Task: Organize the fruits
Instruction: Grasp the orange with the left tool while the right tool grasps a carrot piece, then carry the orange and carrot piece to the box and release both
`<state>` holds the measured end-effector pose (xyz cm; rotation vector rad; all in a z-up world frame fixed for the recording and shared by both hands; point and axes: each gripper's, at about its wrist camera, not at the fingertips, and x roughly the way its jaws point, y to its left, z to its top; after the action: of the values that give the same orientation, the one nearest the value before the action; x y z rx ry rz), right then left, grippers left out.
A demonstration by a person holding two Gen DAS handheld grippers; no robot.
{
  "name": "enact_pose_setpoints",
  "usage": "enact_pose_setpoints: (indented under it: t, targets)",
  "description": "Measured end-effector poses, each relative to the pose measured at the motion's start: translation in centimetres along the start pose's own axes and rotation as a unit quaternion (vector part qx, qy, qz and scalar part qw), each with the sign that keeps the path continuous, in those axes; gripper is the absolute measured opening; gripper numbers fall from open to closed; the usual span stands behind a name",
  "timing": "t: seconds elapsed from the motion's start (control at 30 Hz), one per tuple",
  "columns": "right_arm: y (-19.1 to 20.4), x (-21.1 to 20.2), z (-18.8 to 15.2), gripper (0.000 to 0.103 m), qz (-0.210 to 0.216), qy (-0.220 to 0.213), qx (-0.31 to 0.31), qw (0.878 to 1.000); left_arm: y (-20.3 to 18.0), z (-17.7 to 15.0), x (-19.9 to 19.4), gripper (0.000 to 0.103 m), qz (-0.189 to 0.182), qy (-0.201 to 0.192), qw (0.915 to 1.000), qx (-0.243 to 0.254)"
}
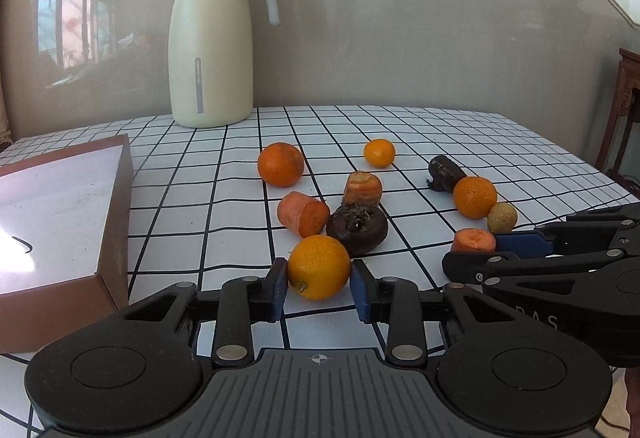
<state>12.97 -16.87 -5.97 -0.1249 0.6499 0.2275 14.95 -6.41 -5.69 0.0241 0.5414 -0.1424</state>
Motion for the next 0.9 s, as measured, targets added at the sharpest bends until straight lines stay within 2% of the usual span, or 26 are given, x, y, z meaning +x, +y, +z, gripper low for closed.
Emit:
enact_pose_setpoints:
  t: [0.2,0.47,0.9]
  targets:
    - [-0.2,-0.5,-0.1,0.020,-0.002,-0.005,0.008,1.000,0.1,-0.2,-0.7,0.034,-0.005,-0.002,1.0000,-0.001]
    - [0.8,-2.4,-0.1,0.020,0.006,-0.027,0.005,1.000,0.5,-0.2,-4.3,0.034,0.002,-0.025,0.9997,0.003]
    - [5.9,-6.2,1.7,0.020,0.061,-0.096,-0.034,0.993,5.7,0.3,-11.4,0.034,0.061,-0.076,0.9952,0.000]
